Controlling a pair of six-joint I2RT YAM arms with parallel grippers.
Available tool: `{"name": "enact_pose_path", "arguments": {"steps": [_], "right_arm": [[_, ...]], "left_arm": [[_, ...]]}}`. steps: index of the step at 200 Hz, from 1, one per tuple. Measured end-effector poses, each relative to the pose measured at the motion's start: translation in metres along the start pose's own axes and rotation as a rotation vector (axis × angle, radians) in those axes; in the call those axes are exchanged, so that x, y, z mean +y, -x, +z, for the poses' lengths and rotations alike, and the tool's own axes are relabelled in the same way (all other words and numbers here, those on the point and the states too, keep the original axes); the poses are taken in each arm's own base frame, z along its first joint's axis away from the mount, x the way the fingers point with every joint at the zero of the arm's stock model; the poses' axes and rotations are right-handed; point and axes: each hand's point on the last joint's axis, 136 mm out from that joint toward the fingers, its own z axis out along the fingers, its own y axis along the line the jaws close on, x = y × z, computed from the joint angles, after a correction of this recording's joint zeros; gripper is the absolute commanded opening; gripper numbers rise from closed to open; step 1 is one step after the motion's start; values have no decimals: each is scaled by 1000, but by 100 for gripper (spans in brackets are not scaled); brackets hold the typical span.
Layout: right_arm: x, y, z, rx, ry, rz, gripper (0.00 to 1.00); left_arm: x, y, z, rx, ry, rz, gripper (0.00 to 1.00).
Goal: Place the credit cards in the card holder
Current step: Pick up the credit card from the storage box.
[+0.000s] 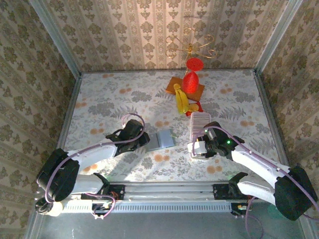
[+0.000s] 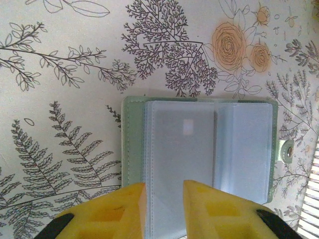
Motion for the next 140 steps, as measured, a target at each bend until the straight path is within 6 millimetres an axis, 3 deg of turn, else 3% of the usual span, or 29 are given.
{"name": "enact_pose_path", "arguments": {"steps": [65, 140], "right_arm": [[3, 1, -5, 6, -1, -4, 25], [4, -4, -12, 31, -15, 8, 23]], "left_arm": [[-1, -1, 0, 2, -2, 2, 20], [-2, -3, 0, 9, -7, 5, 17]]}}
